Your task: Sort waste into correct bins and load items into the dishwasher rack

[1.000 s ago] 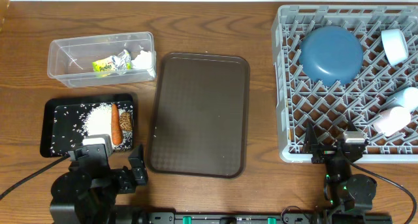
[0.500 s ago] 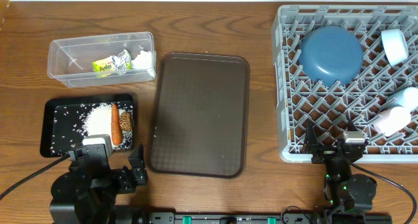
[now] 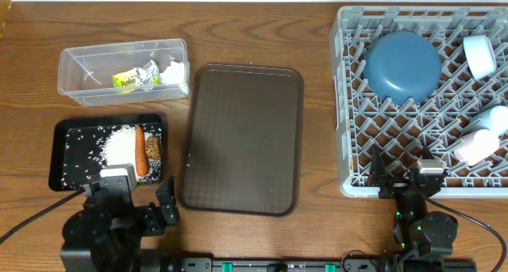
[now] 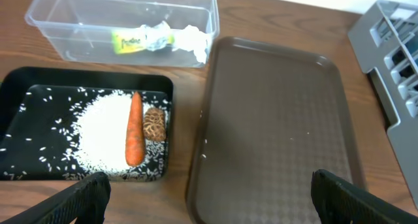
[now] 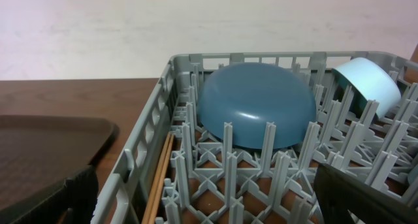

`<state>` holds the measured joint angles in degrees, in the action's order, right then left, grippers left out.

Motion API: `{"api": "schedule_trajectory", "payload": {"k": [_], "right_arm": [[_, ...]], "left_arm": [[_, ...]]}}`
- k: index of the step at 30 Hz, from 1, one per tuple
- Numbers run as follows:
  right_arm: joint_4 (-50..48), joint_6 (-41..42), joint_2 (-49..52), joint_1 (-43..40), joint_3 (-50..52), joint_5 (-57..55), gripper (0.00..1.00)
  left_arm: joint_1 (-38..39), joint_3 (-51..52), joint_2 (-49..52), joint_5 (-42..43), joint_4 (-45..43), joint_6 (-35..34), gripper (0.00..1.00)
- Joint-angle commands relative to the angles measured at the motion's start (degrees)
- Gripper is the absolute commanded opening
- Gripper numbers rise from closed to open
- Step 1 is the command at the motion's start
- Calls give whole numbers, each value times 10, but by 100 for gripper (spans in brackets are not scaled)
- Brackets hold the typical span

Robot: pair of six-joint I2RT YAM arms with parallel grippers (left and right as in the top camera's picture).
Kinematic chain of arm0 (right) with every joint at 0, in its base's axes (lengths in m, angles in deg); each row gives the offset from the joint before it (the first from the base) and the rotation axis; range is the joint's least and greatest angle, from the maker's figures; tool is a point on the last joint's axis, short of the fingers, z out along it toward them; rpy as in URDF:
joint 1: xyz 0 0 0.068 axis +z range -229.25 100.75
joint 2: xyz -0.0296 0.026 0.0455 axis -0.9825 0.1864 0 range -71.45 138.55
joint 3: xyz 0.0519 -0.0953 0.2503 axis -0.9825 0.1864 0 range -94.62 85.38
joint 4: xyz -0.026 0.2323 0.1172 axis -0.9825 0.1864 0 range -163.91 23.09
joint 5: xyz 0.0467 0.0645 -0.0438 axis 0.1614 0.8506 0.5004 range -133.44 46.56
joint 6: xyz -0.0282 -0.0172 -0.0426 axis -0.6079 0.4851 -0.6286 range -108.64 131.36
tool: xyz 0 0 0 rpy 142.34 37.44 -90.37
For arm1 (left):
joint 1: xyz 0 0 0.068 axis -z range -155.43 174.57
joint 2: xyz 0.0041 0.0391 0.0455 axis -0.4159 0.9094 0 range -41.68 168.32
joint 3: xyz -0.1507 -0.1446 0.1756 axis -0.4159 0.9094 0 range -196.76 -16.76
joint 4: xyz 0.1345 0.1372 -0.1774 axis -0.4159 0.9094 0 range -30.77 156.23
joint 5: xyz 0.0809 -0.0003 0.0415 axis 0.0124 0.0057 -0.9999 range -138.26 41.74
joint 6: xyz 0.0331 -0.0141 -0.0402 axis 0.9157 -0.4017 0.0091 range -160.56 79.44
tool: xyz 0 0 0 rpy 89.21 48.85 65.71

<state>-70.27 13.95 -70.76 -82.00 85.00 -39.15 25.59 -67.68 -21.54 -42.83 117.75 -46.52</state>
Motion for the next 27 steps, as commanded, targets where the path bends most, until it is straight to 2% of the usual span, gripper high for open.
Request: {"api": "schedule_trajectory", "payload": {"k": [1, 6, 12, 17, 20, 22, 25, 27], "right_arm": [[2, 10, -4, 8, 1, 5, 99], [2, 10, -4, 8, 1, 5, 99], [2, 10, -4, 8, 1, 5, 99], [2, 10, -4, 8, 1, 5, 99], [2, 10, -4, 8, 1, 5, 99], [2, 10, -4, 8, 1, 5, 99], [2, 10, -4, 8, 1, 5, 99], [2, 10, -4, 8, 1, 5, 99]], "left_arm": [[-9, 37, -34, -16, -12, 3, 98], [-10, 165, -111, -16, -120, 3, 98], [-10, 329, -188, -16, -334, 3, 98], [-10, 433, -200, -22, -517, 5, 98], [-10, 484, -200, -25, -596, 8, 98], [-9, 508, -200, -20, -615, 7, 98], [-9, 507, -200, -19, -552, 8, 98], [-9, 507, -200, -20, -549, 8, 98]]}}
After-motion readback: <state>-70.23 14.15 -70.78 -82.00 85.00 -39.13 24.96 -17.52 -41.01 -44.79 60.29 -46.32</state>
